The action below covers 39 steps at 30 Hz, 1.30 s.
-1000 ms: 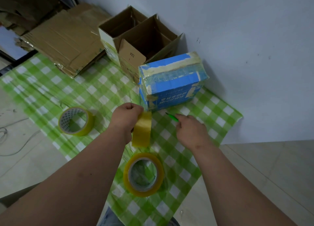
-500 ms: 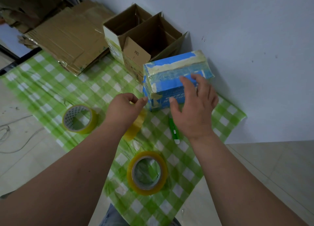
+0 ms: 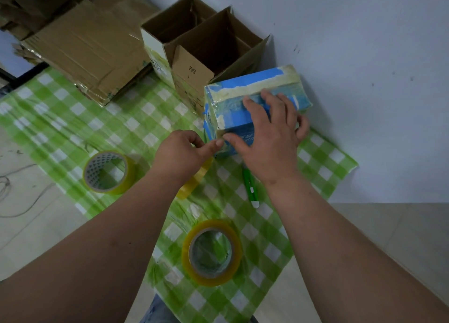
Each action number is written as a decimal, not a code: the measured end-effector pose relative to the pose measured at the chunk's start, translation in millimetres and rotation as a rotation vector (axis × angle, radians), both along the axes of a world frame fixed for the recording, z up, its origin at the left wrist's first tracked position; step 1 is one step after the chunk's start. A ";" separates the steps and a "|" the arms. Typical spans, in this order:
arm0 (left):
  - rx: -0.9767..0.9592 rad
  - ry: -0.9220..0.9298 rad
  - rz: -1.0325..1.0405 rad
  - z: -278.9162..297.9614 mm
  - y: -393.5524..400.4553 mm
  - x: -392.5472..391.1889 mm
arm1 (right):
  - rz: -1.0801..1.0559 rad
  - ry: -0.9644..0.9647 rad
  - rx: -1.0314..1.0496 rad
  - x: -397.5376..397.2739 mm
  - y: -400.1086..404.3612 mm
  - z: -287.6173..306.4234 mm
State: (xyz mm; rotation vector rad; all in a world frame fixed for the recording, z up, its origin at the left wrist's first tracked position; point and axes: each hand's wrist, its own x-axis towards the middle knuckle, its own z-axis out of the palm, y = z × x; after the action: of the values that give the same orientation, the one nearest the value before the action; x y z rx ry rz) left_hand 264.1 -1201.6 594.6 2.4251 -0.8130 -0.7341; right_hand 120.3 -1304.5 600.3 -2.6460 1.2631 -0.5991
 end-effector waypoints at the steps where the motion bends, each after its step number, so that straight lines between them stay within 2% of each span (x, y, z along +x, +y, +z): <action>1: 0.004 -0.004 -0.016 0.0 -2.2 -0.4 | 0.002 -0.002 -0.004 -1.0 -0.3 -1.3; 15: 0.061 -0.073 -0.063 1.3 -12.8 1.7 | 0.019 -0.056 -0.002 -10.9 -4.2 -8.2; 25: 0.081 -0.092 -0.148 16.0 -15.2 7.0 | 0.015 -0.057 0.069 -11.2 -2.9 11.9; 31: 0.065 -0.045 -0.238 18.3 -10.3 3.8 | -0.025 0.070 0.092 2.9 2.0 16.0; 39: 0.051 -0.116 -0.174 20.5 -8.7 0.1 | -0.009 0.064 -0.007 -2.4 0.5 9.7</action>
State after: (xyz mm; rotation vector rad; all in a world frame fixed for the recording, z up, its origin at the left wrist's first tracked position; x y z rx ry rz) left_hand 264.1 -1210.2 615.1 2.4835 -1.0748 -0.6897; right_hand 117.9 -1304.0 610.0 -2.6869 1.2931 -0.5243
